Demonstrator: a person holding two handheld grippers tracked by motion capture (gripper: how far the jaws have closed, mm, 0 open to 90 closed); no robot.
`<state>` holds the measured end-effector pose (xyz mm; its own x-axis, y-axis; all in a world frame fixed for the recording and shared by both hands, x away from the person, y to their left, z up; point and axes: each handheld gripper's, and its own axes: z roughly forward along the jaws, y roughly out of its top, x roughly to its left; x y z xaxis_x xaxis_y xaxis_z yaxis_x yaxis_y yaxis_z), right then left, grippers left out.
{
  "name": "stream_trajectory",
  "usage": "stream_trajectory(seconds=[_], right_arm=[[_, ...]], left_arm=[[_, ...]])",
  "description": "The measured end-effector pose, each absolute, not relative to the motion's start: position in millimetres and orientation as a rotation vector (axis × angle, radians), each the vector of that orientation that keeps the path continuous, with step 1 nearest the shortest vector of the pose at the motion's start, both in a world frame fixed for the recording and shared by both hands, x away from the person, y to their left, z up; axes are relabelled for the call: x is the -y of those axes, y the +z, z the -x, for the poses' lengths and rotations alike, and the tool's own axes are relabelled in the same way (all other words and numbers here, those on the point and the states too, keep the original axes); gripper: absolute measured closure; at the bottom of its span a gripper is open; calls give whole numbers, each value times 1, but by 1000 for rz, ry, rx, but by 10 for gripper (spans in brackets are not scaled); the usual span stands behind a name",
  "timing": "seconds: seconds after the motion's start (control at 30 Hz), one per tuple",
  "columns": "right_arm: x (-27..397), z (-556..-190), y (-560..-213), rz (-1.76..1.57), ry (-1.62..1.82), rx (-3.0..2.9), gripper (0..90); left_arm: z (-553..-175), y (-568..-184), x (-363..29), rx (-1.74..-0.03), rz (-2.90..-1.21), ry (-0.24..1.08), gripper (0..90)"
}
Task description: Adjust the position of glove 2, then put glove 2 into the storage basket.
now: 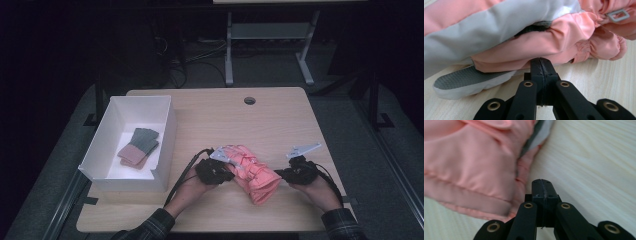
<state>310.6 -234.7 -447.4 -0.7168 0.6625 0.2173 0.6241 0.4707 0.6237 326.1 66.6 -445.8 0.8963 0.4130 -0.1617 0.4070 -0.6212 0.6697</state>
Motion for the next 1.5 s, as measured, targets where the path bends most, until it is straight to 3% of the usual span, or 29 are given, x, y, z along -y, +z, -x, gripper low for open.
stream_trajectory(seconds=[1.13,1.5], right_arm=[[150,-261,-449,-878,1224,-2858,900],[192,-265,-424,-1006,1319,-2626,900]], left_arm=[[-335,-444,-85,-630,-2281,-1,898],[-338,-433,-107,-711,-2261,22,897]])
